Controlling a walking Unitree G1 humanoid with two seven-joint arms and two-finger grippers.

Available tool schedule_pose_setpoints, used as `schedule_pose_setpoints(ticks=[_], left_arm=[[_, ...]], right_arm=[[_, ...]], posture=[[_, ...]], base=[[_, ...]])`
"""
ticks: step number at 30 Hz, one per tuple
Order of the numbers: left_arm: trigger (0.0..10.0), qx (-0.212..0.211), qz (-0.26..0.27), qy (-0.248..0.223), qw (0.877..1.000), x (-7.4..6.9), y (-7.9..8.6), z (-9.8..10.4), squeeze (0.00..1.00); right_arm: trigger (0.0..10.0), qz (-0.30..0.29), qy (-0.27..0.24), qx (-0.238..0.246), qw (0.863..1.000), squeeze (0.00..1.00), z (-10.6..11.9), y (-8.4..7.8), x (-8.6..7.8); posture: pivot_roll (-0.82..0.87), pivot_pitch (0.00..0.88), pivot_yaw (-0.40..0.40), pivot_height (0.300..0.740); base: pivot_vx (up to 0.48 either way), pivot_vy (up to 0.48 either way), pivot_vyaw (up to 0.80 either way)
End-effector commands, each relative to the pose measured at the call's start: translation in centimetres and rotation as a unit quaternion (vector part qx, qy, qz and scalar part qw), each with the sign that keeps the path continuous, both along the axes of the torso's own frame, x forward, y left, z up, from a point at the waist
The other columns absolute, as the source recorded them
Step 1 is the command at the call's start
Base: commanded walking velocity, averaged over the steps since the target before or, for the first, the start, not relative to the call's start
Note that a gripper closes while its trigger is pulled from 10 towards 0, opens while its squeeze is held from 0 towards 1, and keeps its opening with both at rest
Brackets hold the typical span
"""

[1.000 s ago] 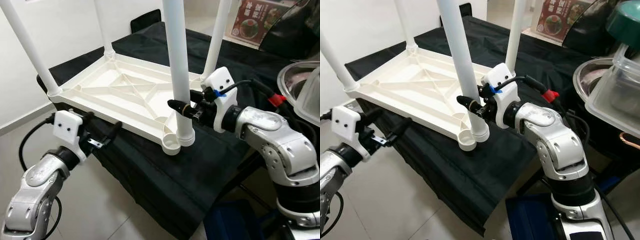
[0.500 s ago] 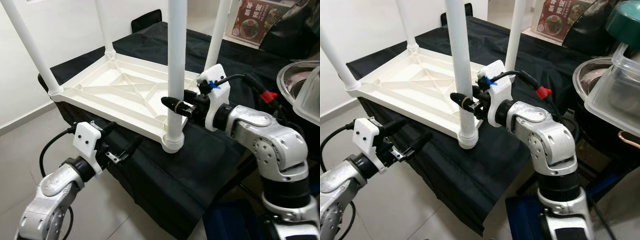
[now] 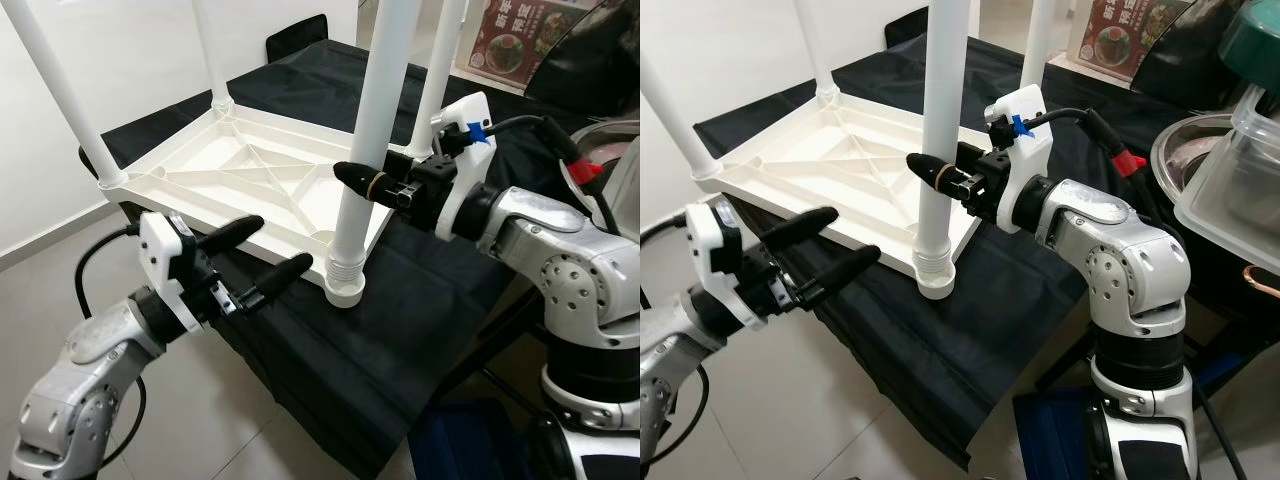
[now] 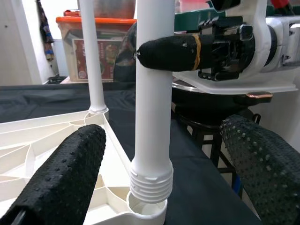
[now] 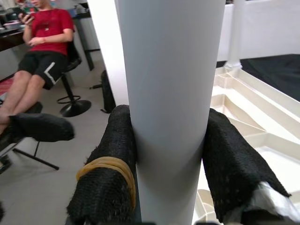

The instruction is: Building children table

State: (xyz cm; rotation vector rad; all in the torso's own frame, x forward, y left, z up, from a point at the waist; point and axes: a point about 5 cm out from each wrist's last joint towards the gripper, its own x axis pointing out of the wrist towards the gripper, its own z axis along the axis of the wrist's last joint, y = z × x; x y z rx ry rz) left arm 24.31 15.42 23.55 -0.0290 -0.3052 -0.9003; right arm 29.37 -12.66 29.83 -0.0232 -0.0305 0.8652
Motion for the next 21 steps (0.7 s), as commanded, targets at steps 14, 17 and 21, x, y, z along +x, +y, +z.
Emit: schedule_pose_setpoints(ticks=[14, 17, 21], left_arm=[[10.0, 0.036, -0.025, 0.022, 0.999, 2.1, -2.6, -1.2, 0.00], [10.0, 0.033, -0.027, 0.018, 0.999, 2.2, -2.9, -1.0, 0.00], [1.6, 0.031, -0.035, 0.008, 0.999, 2.4, -3.5, -0.6, 0.00]], right_arm=[[10.0, 0.083, -0.017, 0.000, 0.996, 0.00, 1.2, 1.3, -2.0], [10.0, 0.085, -0.016, -0.001, 0.996, 0.00, 1.2, 1.3, -2.0], [10.0, 0.092, -0.011, -0.001, 0.996, 0.00, 1.1, 1.4, -2.3]], posture=[[-0.05, 0.082, -0.008, 0.740], [-0.05, 0.080, -0.006, 0.740], [-0.05, 0.078, -0.006, 0.740]], base=[[0.000, 0.000, 0.00], [0.000, 0.000, 0.00], [0.000, 0.000, 0.00]])
